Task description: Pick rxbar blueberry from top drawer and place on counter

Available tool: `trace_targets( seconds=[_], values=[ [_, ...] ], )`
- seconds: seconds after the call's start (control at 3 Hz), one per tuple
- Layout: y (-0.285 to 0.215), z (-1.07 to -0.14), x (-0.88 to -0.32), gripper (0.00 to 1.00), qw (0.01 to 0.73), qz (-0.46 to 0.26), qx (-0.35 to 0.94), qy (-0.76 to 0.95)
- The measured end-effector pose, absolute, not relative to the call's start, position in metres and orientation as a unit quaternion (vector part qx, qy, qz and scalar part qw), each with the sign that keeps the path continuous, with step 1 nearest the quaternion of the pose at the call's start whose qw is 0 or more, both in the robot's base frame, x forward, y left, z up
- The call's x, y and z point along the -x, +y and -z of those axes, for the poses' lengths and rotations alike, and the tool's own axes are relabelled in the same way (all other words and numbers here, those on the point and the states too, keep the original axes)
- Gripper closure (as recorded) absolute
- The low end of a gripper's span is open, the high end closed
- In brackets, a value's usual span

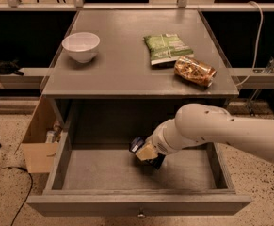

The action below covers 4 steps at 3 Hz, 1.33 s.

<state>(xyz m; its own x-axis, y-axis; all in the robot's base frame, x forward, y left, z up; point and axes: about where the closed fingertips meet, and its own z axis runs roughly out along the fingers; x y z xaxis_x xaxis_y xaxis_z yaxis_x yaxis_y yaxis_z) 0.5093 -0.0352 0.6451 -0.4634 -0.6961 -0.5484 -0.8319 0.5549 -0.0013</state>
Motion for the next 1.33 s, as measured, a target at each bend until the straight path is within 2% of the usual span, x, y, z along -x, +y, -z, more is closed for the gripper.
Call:
trace_targets(
  seconds=[0.67, 1.33],
  values=[
    [-0.098, -0.746, -0.527, 1.00, 0.271, -0.126, 0.434, 0.850],
    [-0.094, -0.757, -0.533, 1.00, 0.281, -0.111, 0.444, 0.844]
  ],
)
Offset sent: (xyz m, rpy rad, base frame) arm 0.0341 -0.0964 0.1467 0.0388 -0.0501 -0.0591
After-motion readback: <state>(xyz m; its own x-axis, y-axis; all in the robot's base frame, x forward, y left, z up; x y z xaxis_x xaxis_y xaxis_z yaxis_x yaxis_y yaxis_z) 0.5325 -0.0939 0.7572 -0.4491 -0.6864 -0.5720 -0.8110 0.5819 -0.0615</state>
